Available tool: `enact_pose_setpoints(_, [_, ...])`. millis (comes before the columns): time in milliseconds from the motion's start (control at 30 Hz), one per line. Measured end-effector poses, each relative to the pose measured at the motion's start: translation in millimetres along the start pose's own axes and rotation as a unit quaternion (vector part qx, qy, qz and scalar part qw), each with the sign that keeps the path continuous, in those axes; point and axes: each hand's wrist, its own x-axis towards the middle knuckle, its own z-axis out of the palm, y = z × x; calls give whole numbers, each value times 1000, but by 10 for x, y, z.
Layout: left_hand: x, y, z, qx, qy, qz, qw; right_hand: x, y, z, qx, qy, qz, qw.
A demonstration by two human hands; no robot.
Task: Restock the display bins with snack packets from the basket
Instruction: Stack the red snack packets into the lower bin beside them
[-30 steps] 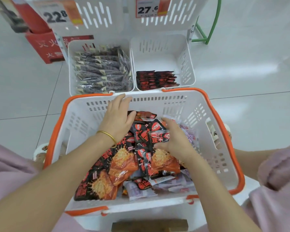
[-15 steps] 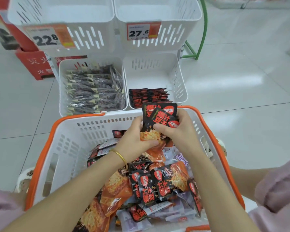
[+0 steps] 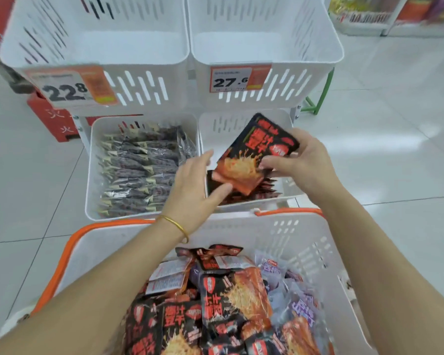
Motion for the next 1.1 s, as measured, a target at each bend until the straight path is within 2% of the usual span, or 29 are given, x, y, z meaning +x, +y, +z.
enact_pose_setpoints(67, [77,-215,25,113,28,5,993,305,70,35,-64,39,-61,995])
enact_pose_setpoints(133, [99,-392,123,191,6,9,982,594,227,113,-173,34,-102,979])
enact_pose_setpoints(200, [105,-480,240,259,-37,16,965,855,432,220,-246,19,-114,962])
enact_pose_setpoints(300, [130,-510,330,324,-67,26,943,1153,711,398,-280,7,-107,954])
enact_pose_setpoints(400, [149,-541,345,335,-77,13,939,1325,948,558,-273,-13,-81,959])
enact_pose_setpoints(500, [162,-543,359,337,-89,5,937,1407,1169,647,-257,-80,-47,962])
enact_pose_setpoints(633, [176,-542,355,341,-87,8,936,1466,1206,570,-282,-160,-23,946])
enact_pose_setpoints(733, [176,-544,354,344,-83,15,935,1453,1150,474,-279,-213,26,936])
enact_pose_setpoints(933, [181,-542,357,348,-81,18,934,1409,1192,432,-355,-213,-10,910])
enact_pose_setpoints(1100, [187,-559,366,351,-80,22,932,1455,1214,534,-368,-221,35,903])
